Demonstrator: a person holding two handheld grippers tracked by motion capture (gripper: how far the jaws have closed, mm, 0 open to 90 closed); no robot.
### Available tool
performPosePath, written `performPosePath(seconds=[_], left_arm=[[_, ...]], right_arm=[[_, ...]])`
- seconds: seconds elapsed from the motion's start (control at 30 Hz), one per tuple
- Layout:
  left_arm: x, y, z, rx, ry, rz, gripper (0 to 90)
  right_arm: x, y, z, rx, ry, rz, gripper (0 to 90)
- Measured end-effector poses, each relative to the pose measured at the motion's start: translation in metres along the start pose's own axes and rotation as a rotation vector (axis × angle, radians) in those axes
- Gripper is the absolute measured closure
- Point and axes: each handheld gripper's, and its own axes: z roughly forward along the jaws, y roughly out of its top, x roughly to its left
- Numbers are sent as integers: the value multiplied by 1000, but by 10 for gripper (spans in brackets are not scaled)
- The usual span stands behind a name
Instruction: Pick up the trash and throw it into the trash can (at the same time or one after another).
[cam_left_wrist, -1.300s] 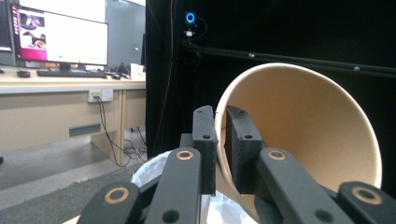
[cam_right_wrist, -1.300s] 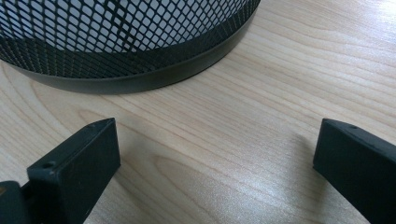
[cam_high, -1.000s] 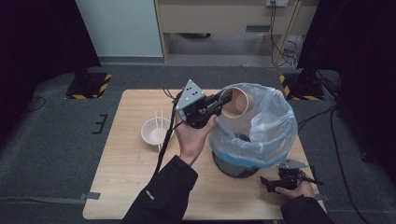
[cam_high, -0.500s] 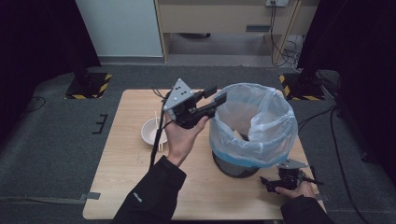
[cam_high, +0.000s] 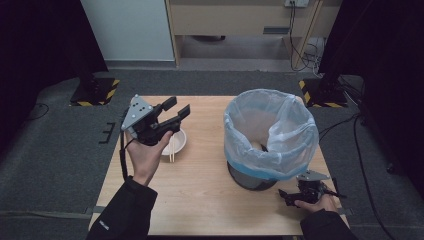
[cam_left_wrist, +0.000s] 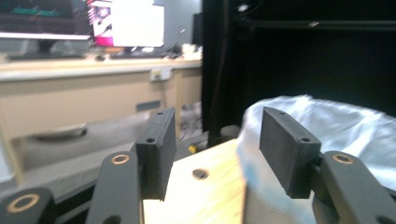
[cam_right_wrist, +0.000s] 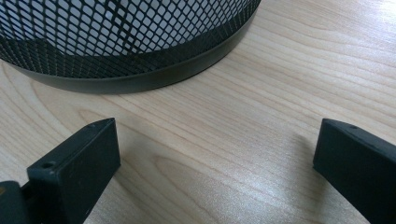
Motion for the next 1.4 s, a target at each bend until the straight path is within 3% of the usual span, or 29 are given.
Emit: performPosePath(seconds=[0.27,0.53,0.67,0.93,1.4], left_arm=[[44,-55,-5,127,135,-66,425],[69,-99,3,229,236,-103,410],[75,-116,11,278,266,-95,407],[86,-150,28,380,303,-119,424],[93,-186,45,504,339,-148,541]], right_arm=[[0,0,0,0,0,0,8],[0,0,0,0,0,0,8],[0,0,0,0,0,0,8],[0,0,0,0,0,0,9],[0,0,0,0,0,0,8]])
